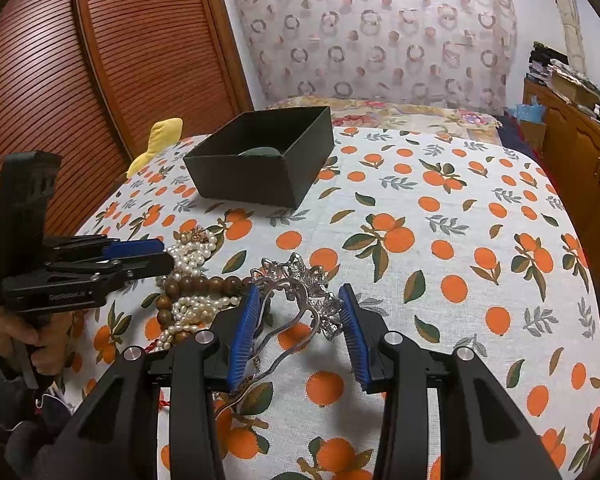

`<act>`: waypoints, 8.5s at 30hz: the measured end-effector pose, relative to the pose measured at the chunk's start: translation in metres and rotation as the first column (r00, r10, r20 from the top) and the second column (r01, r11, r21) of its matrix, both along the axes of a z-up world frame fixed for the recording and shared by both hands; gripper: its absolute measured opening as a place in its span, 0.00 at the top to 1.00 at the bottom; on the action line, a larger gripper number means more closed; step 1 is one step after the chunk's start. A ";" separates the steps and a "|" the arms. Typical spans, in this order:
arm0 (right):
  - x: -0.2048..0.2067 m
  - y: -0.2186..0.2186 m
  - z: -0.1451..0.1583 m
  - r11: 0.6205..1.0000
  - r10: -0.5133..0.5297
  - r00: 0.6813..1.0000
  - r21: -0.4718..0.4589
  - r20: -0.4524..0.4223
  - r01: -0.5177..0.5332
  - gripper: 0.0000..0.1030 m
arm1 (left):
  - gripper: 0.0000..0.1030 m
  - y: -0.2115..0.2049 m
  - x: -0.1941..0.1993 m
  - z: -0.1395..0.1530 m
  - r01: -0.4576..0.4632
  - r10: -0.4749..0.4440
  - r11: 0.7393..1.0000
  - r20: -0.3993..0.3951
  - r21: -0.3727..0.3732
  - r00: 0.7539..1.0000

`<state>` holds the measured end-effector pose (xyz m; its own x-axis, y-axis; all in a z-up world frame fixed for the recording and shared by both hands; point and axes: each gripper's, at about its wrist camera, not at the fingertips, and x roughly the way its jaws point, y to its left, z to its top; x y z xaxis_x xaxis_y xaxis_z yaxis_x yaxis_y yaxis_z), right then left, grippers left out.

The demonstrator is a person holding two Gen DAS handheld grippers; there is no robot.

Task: Organize jewelry
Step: 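Close the left tool on the pearl necklace and lift it while the right tool lifts the comb, then carry the comb and pearl necklace over the black box and release both, then grasp the brown wooden bead bracelet with the right tool, then grasp a pearl strand with the left tool while the right tool lifts the beads, then carry the pearl strand and wooden beads toward the black box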

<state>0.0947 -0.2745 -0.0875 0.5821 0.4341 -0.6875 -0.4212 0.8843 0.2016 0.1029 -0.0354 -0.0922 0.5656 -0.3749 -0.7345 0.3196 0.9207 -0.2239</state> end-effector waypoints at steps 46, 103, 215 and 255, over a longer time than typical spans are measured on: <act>0.008 0.013 0.045 1.000 0.022 0.996 -0.003 0.091 -0.022 0.58 | 0.94 0.020 -0.013 0.152 0.002 0.012 0.999 0.302 -0.046 0.953; 0.159 0.077 0.040 0.998 0.036 0.992 -0.063 0.117 -0.028 0.54 | 0.93 0.007 0.116 0.116 -0.081 0.068 0.995 0.193 0.059 0.979; 0.012 -0.013 0.068 1.000 0.029 0.981 -0.003 0.191 -0.029 0.83 | 0.96 -0.074 0.002 0.044 0.269 -0.268 0.963 0.106 0.008 0.958; 0.072 0.039 0.119 0.997 0.079 0.956 -0.021 0.282 -0.076 0.83 | 0.96 -0.006 0.076 0.197 0.027 -0.030 1.000 0.348 0.014 0.937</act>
<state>0.1666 -0.2356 0.0319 0.7182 0.4793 -0.5044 -0.5267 0.8482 0.0560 0.1787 -0.0412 0.1049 0.7756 -0.3890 -0.4971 0.4022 0.9115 -0.0859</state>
